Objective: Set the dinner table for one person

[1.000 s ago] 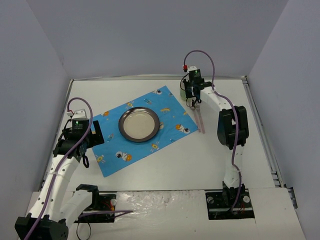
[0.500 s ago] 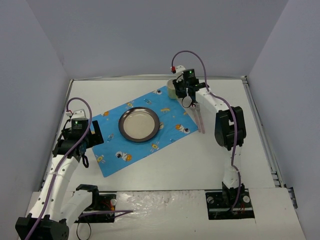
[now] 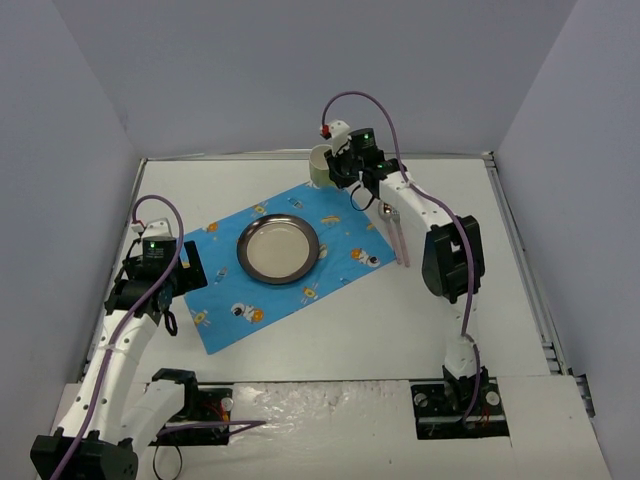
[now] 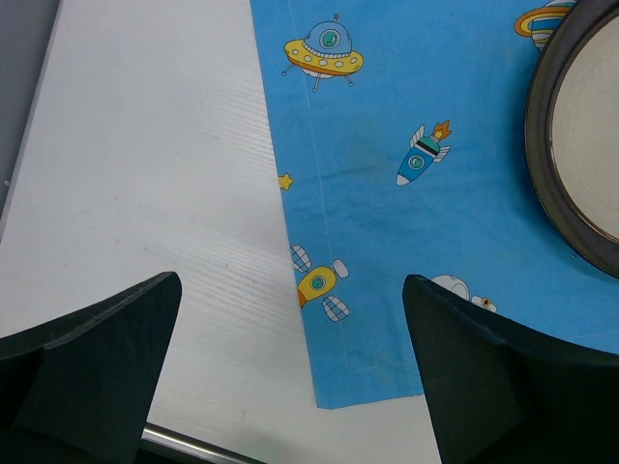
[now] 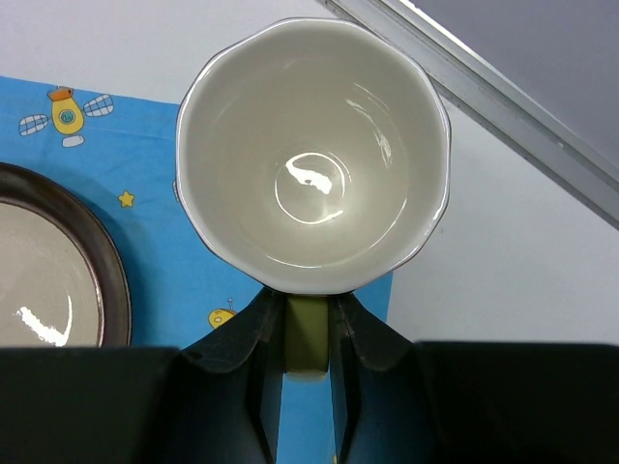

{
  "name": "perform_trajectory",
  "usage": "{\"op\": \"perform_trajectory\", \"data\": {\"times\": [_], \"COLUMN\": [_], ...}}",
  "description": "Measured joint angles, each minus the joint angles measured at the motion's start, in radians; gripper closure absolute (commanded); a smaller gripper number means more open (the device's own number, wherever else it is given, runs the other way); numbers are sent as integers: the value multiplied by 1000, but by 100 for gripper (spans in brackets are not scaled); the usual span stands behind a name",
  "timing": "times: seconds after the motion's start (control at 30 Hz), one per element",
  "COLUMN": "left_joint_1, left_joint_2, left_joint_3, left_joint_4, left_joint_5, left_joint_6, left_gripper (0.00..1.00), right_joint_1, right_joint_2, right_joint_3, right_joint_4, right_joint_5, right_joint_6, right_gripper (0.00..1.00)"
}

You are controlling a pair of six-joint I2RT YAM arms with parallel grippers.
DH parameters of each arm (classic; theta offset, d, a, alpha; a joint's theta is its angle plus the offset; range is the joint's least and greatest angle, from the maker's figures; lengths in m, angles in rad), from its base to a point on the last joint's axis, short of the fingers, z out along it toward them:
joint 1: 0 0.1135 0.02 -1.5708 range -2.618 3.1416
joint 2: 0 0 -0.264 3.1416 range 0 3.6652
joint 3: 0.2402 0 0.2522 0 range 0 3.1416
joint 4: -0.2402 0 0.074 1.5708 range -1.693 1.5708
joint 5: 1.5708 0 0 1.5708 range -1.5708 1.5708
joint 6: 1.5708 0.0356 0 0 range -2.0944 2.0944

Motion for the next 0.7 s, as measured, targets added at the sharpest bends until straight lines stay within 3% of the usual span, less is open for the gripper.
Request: {"op": "perform_trajectory", "data": {"times": [0.7], "left_joint_1": [11], "left_joint_2": [-1], "left_joint_3": [0], "left_joint_4": [0], "left_joint_5": [0], "left_joint_6": [0], "left_gripper": [3], "right_joint_1": [0], "right_joint_2": [115], "right_joint_3": [100], "right_joint_4": [-146], "right_joint_5": [3], "right_joint_6": [-25], "right_gripper": [100]}}
